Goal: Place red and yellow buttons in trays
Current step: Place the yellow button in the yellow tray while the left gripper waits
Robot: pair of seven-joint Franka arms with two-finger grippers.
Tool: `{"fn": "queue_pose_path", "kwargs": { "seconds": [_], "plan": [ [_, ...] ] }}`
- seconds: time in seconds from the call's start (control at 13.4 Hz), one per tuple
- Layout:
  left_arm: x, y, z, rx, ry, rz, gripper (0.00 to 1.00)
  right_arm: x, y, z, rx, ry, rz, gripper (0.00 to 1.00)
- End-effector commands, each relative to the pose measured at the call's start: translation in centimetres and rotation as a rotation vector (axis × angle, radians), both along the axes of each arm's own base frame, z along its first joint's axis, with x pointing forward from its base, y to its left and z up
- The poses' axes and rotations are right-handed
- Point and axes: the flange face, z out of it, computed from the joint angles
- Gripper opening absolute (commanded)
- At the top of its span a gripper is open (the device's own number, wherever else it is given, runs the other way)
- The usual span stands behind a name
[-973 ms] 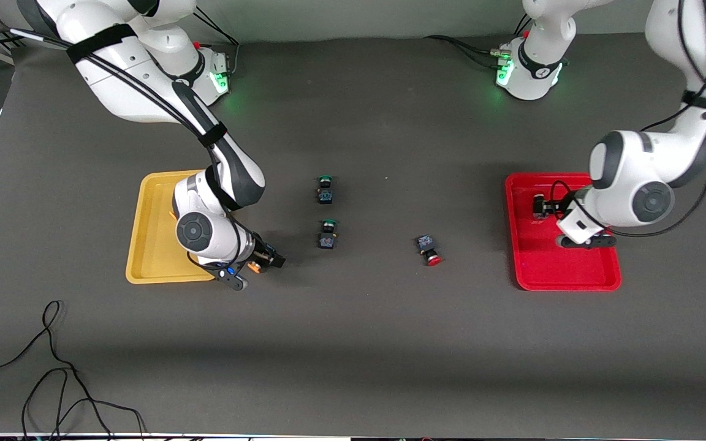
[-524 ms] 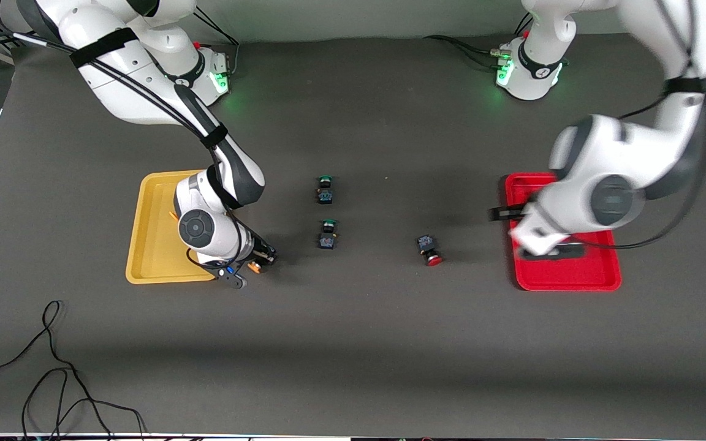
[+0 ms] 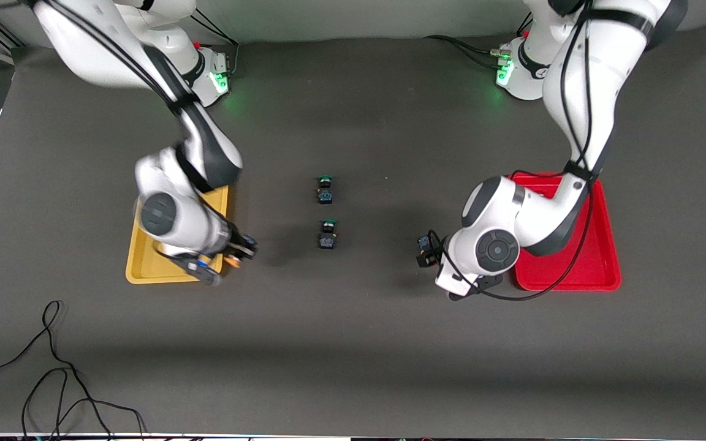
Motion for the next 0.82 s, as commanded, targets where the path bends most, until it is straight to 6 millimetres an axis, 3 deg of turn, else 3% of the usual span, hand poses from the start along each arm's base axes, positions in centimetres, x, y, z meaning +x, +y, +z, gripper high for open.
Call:
{"fn": "queue_pose_path", "kwargs": {
  "seconds": [0.0, 0.15, 0.37, 0.45, 0.52, 0.6, 0.67, 0.75],
  "plan": [
    [-0.5, -1.8, -1.3, 0.028, -0.016, 0.036, 1.00, -1.9, -7.1, 1.1, -0.033, 0.003, 0.038, 0.00],
    [-1.2, -1.8, -2.7, 0.030, -0.018, 0.039, 0.99, -2.7, -13.6, -2.3, -0.015, -0.028, 0.099, 0.00],
    [-2.2, -1.9, -4.5, 0.023, -0.040, 0.032, 0.93, -3.3, -14.5, -8.7, 0.052, -0.034, 0.105, 0.00],
    [-2.4, -1.9, -4.8, 0.031, -0.040, 0.023, 0.82, -3.6, -14.5, -9.9, 0.049, -0.042, 0.105, 0.00],
    [-2.6, -1.8, -5.0, 0.046, -0.045, 0.007, 0.65, -4.1, -14.7, -10.7, 0.044, -0.052, 0.103, 0.00],
    [-2.7, -1.8, -5.1, 0.048, -0.044, 0.005, 0.33, -4.2, -15.0, -10.8, 0.044, -0.060, 0.124, 0.00],
    [-2.7, -1.8, -5.1, 0.048, -0.045, 0.005, 0.09, -4.1, -15.8, -10.8, 0.046, -0.061, 0.147, 0.00],
    [-2.8, -1.8, -5.1, 0.048, -0.043, 0.003, 0.01, -4.1, -16.5, -11.2, 0.046, -0.059, 0.148, 0.00]
  ]
}}
